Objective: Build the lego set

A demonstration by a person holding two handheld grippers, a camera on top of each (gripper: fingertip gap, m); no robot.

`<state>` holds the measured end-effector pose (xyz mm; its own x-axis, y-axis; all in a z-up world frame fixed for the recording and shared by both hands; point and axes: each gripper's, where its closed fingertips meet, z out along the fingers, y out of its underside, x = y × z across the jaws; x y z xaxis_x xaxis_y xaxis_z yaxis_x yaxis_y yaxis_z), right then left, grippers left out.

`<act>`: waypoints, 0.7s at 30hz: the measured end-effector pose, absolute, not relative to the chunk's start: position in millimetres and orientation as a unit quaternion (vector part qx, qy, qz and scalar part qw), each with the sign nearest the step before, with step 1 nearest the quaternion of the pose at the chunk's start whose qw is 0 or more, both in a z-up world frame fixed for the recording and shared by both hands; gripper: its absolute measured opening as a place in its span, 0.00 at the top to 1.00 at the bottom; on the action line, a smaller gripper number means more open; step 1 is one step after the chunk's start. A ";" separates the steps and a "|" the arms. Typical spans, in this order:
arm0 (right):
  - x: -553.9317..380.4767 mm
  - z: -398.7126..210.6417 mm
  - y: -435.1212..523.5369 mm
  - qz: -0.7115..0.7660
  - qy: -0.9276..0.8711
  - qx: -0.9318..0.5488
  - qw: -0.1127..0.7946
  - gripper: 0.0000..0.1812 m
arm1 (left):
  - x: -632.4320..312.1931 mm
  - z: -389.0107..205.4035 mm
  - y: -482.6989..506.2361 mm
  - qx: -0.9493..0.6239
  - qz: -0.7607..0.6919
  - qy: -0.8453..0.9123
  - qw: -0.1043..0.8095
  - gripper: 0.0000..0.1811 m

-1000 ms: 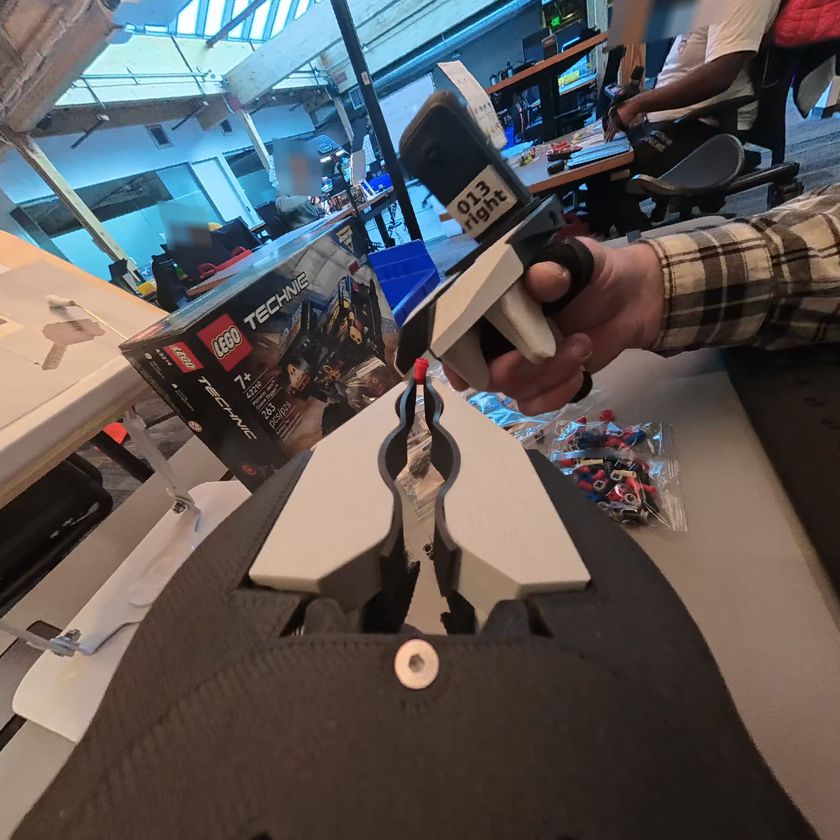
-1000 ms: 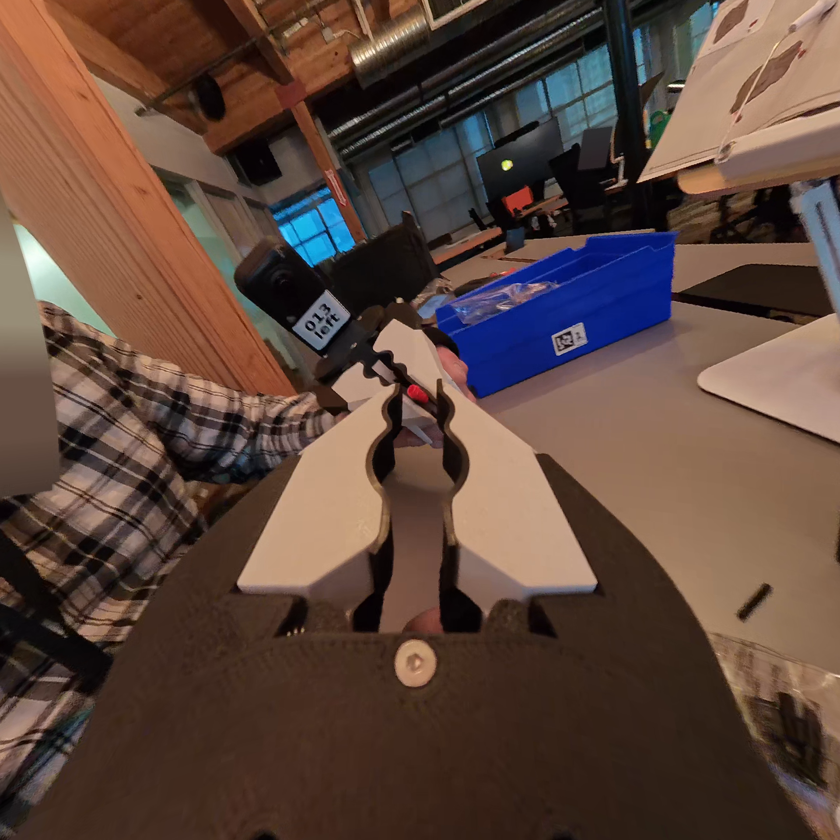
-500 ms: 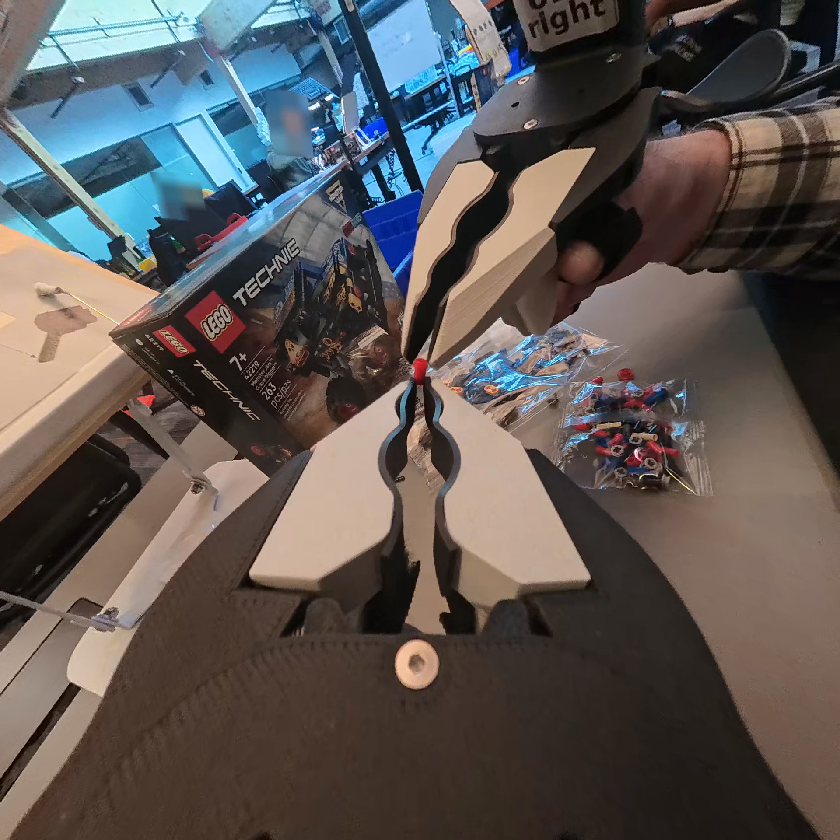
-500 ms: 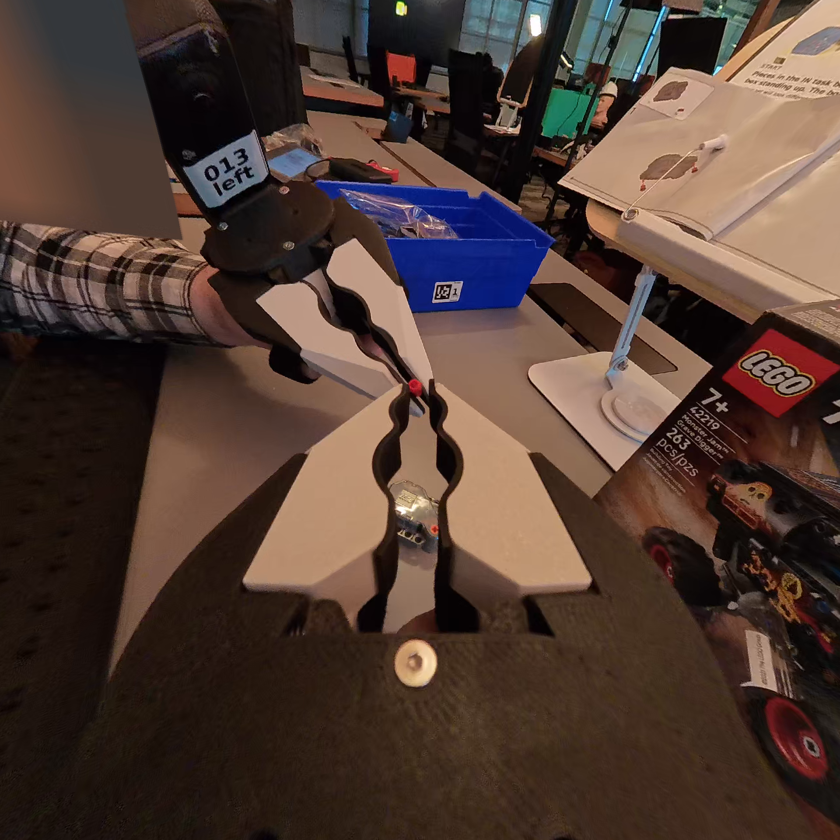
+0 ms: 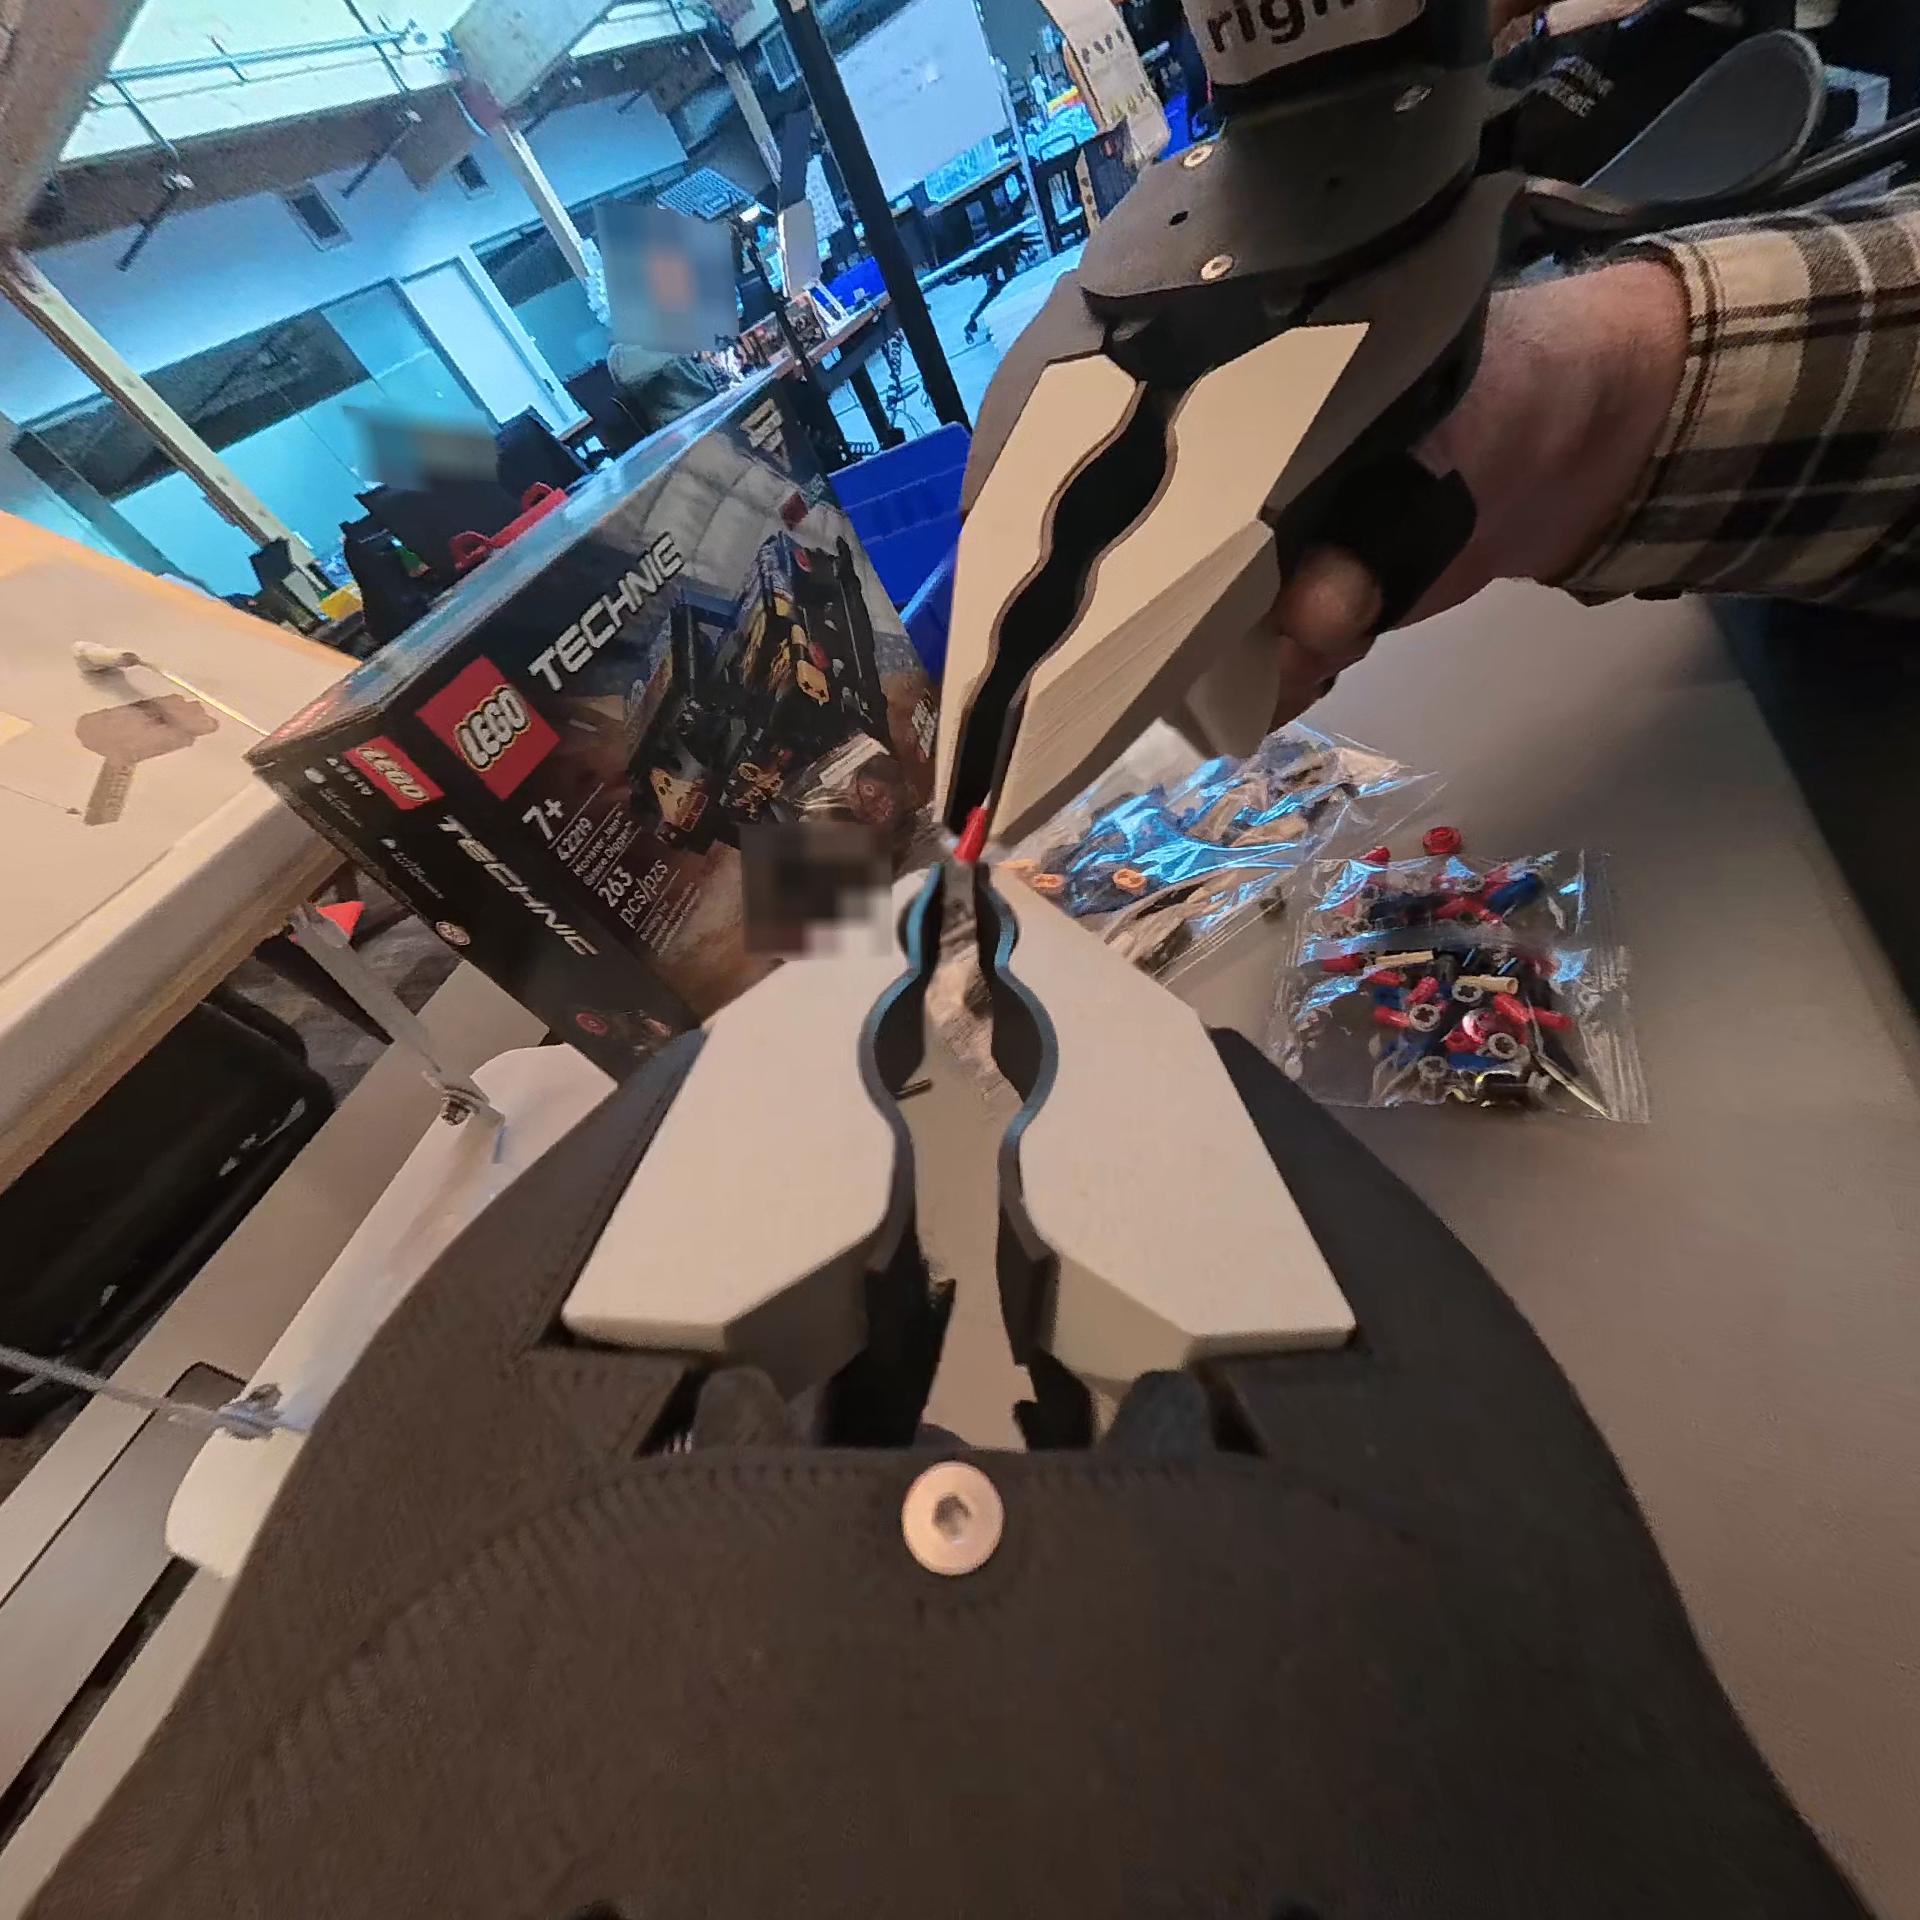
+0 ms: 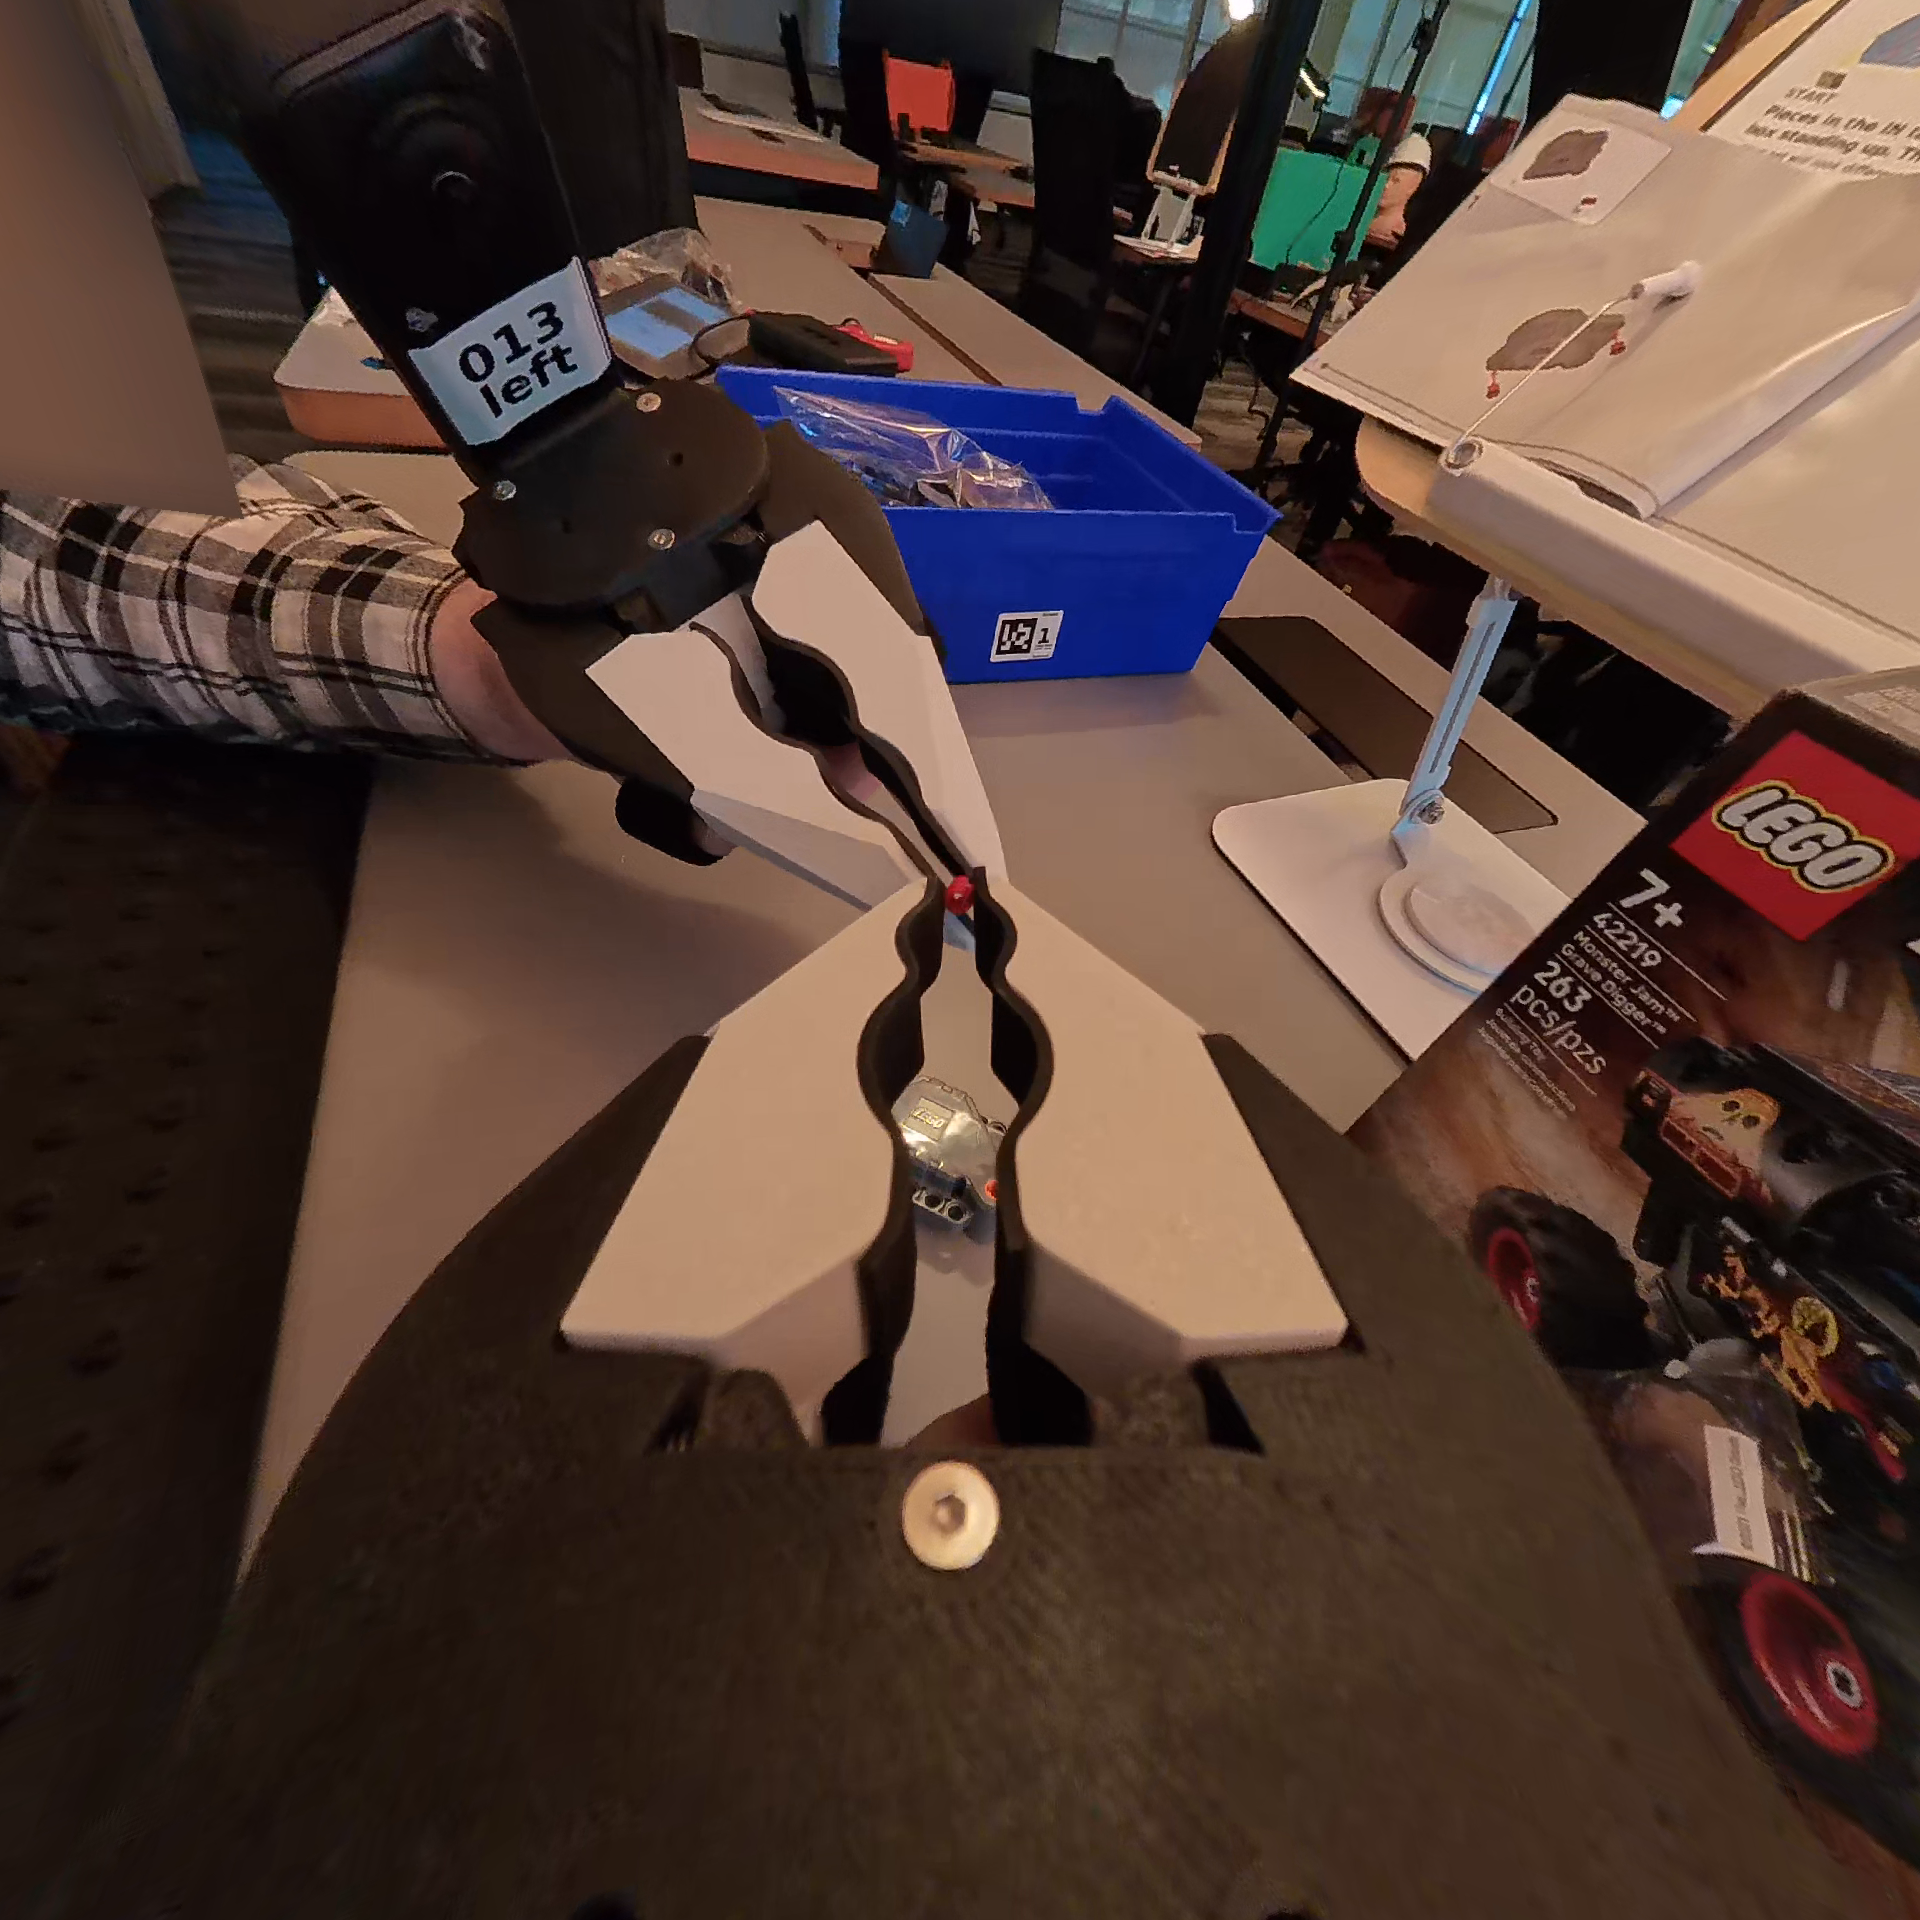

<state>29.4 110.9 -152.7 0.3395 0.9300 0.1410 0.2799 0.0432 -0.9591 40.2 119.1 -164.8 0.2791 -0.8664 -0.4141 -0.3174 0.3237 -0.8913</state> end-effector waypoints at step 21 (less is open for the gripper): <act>43.9 -249.3 91.9 0.315 -0.518 -0.704 0.370 0.98 | 33.0 -266.5 117.7 -0.663 -0.249 0.595 0.380 0.82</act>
